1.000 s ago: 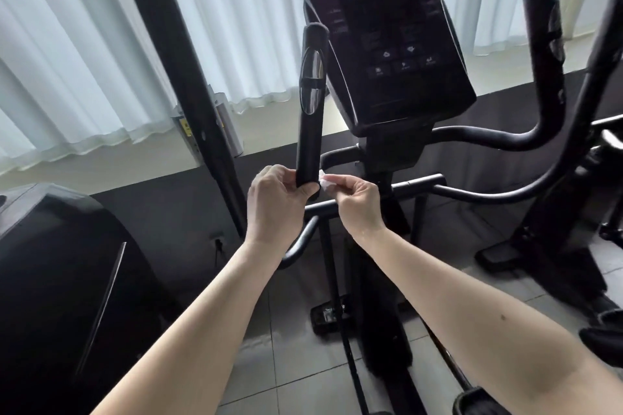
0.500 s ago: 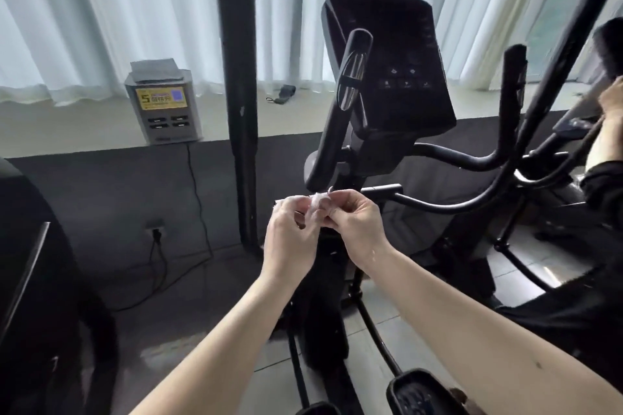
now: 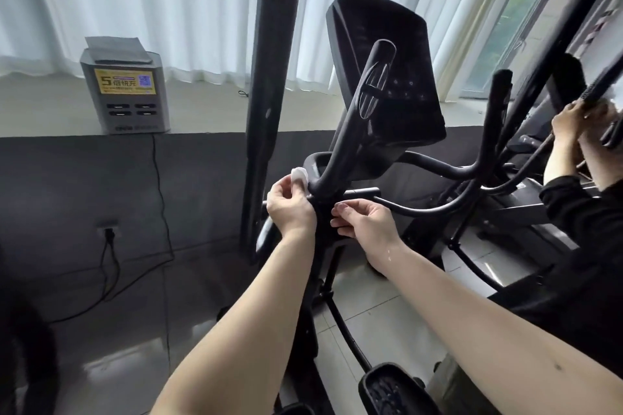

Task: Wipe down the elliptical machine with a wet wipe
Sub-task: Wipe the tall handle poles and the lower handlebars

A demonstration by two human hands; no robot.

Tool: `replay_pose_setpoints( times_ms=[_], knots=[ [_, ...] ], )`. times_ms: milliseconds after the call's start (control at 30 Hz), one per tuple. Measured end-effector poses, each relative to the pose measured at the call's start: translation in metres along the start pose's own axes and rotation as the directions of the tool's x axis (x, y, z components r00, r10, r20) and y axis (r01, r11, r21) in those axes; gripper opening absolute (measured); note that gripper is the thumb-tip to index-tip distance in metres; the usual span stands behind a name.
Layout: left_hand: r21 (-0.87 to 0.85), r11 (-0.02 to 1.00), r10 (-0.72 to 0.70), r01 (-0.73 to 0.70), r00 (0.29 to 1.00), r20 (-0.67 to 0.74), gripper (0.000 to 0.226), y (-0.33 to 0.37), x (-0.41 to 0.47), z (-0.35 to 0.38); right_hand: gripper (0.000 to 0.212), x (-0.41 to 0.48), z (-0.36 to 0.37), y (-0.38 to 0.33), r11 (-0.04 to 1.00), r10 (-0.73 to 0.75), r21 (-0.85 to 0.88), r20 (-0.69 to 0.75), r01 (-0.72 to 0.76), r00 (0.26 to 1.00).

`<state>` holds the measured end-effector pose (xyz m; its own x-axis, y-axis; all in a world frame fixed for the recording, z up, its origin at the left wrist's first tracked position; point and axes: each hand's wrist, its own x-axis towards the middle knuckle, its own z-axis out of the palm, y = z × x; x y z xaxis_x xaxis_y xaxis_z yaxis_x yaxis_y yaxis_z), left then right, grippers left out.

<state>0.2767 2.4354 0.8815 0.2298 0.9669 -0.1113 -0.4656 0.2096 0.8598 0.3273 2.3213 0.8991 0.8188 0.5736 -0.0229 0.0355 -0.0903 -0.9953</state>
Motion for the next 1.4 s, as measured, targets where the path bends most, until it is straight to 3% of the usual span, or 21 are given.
replay_pose_setpoints(
  times_ms=[133,200,367,833,967,1133,1267,1400],
  knots=[
    [-0.059,0.995,-0.078,0.078,0.997,0.002,0.008,0.01,0.029,0.015,0.011,-0.001,-0.006,-0.001,0.999,0.012,-0.05,0.006,-0.012,1.0],
    [-0.043,0.991,-0.125,0.128,0.99,0.071,0.01,0.016,0.042,0.022,0.011,-0.001,-0.01,0.0,0.997,0.023,-0.077,0.016,-0.021,1.0],
    [0.221,0.941,-0.291,0.257,0.946,0.139,0.017,0.02,0.062,0.025,0.009,-0.005,-0.016,0.003,0.995,0.038,-0.089,0.059,-0.033,0.998],
    [0.473,0.881,-0.06,-0.026,0.984,0.165,0.036,0.04,-0.001,-0.001,0.016,-0.032,-0.025,0.009,1.0,0.007,0.0,0.179,-0.008,0.984],
    [0.513,0.857,-0.047,-0.045,0.985,0.164,0.026,0.052,-0.033,-0.016,0.015,-0.037,-0.028,0.011,1.0,-0.001,0.021,0.213,-0.004,0.977],
    [0.612,0.785,-0.191,-0.099,0.9,0.391,0.026,0.071,-0.089,-0.048,0.019,-0.049,-0.023,0.003,0.977,0.002,0.203,0.31,-0.068,0.951],
    [0.608,0.778,-0.094,-0.159,0.927,0.363,0.017,0.093,-0.114,-0.068,0.027,-0.064,-0.011,-0.011,0.935,-0.038,0.334,0.425,-0.117,0.904],
    [0.617,0.744,-0.005,-0.255,0.922,0.387,0.011,0.118,-0.116,-0.08,0.021,-0.074,0.007,-0.035,0.928,-0.106,0.368,0.418,-0.061,0.902]
  ],
)
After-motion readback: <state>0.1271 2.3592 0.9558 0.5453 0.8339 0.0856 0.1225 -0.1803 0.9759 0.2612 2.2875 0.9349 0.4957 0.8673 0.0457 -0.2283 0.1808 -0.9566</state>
